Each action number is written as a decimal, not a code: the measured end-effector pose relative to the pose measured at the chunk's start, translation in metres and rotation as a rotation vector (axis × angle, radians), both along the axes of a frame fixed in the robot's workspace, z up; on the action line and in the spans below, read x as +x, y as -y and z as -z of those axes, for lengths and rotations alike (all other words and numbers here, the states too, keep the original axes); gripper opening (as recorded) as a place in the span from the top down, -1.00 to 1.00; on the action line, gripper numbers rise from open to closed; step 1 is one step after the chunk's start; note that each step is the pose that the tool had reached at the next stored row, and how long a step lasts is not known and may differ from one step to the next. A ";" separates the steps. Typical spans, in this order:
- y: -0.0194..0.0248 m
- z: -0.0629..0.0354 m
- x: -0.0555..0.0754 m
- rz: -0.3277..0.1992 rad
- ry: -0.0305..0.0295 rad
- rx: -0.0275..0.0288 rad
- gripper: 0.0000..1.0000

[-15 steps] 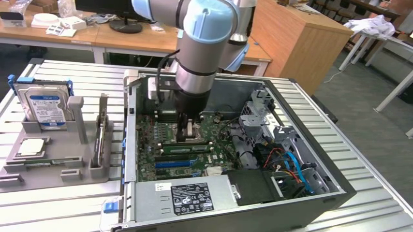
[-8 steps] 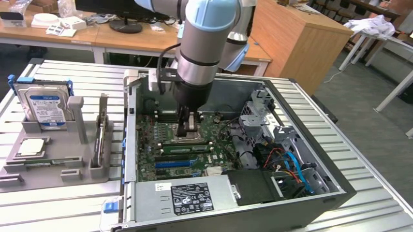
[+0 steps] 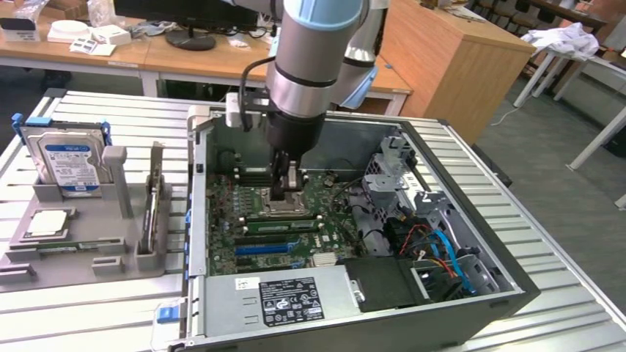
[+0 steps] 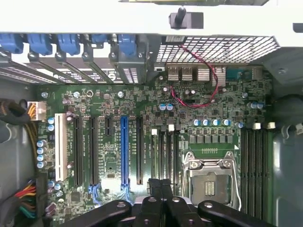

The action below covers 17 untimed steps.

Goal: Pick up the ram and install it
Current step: 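Press down the ram until it locks into place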

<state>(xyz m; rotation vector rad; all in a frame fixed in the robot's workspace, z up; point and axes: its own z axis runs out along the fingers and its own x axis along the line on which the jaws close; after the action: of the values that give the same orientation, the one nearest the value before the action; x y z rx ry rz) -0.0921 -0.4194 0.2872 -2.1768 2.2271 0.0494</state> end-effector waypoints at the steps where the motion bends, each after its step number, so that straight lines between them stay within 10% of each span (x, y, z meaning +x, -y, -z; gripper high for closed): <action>1: 0.0000 -0.0019 0.000 0.000 0.0000 0.0000 0.79; 17: 0.0000 -0.0411 0.000 0.000 0.0000 -0.0001 0.79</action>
<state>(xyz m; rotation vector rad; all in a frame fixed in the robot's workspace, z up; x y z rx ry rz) -0.0921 -0.4194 0.3282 -2.1768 2.2272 0.0493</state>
